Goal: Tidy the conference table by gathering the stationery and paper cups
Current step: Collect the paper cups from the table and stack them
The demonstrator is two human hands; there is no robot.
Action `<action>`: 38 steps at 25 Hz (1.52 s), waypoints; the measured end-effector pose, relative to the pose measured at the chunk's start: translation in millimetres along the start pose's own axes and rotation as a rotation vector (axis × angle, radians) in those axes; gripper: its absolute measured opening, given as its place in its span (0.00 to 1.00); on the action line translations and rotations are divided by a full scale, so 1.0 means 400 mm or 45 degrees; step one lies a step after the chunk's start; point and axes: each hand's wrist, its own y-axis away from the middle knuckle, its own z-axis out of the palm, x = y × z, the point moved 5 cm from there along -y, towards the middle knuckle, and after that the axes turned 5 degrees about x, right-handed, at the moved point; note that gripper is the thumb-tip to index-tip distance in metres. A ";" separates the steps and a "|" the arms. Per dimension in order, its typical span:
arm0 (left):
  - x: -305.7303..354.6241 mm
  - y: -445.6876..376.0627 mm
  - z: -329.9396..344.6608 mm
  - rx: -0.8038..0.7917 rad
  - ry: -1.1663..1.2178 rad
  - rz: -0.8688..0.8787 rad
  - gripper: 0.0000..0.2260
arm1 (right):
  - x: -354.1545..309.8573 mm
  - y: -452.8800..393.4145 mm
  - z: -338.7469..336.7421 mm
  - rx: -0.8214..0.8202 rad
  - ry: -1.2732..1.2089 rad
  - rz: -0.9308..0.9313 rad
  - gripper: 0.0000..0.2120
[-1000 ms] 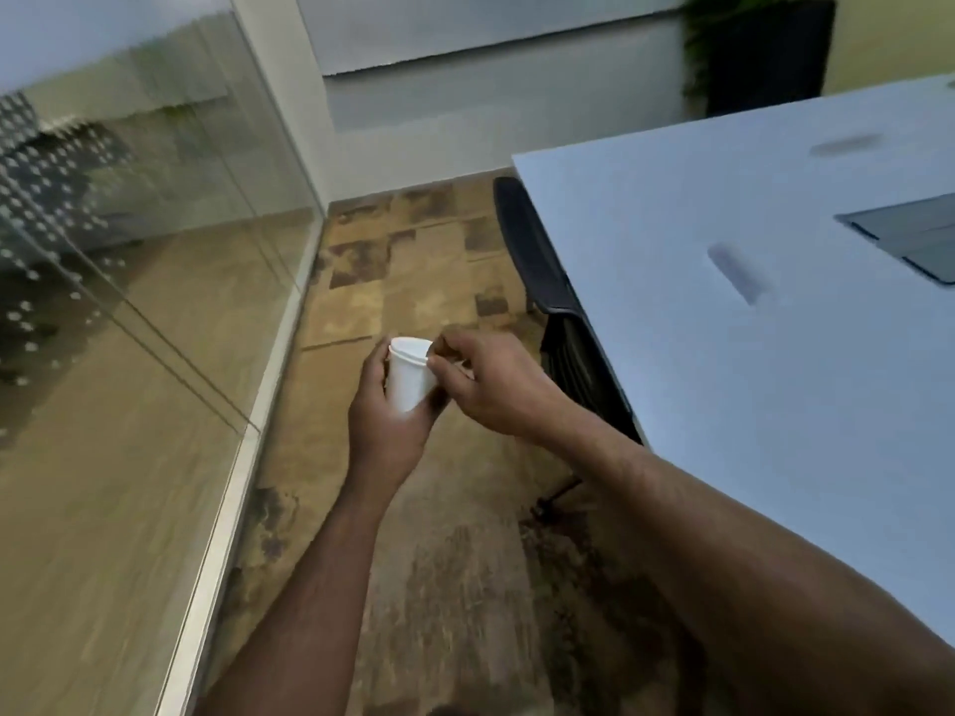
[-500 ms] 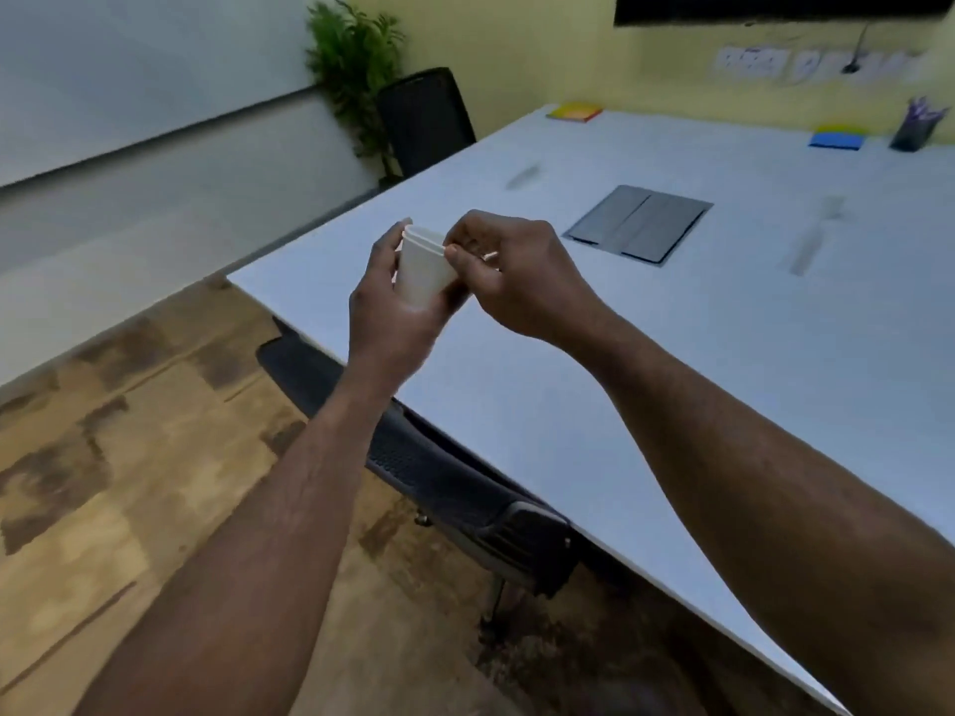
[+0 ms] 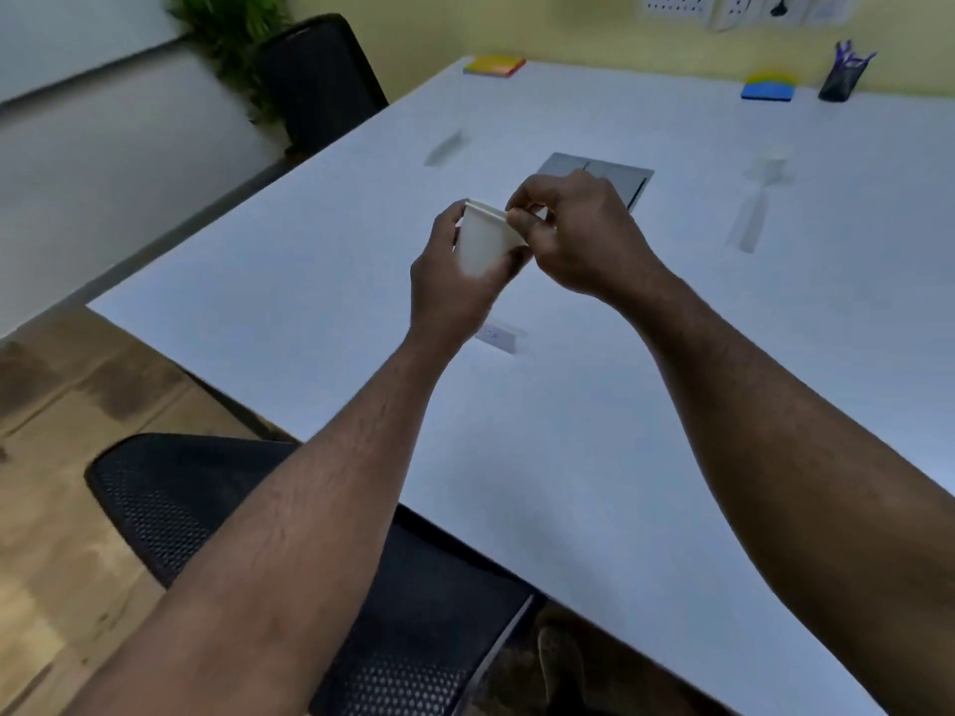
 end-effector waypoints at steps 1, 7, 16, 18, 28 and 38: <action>-0.018 -0.017 0.038 -0.008 -0.012 -0.017 0.30 | 0.043 -0.021 0.009 -0.017 0.005 0.015 0.08; -0.101 -0.078 0.192 0.019 -0.064 -0.070 0.30 | 0.220 -0.113 0.069 -0.139 0.024 0.031 0.09; -0.222 -0.102 0.315 0.029 -0.318 -0.068 0.33 | 0.393 -0.131 0.186 -0.273 0.027 0.105 0.10; -0.244 -0.113 0.331 -0.065 -0.338 -0.100 0.32 | 0.414 -0.126 0.204 -0.328 0.033 0.085 0.09; -0.297 -0.109 0.364 -0.071 -0.961 0.070 0.36 | 0.503 -0.117 0.272 -0.346 -0.033 0.205 0.11; -0.581 0.046 0.287 -0.279 -0.458 -0.887 0.32 | 0.670 0.012 0.438 -0.476 0.206 0.350 0.09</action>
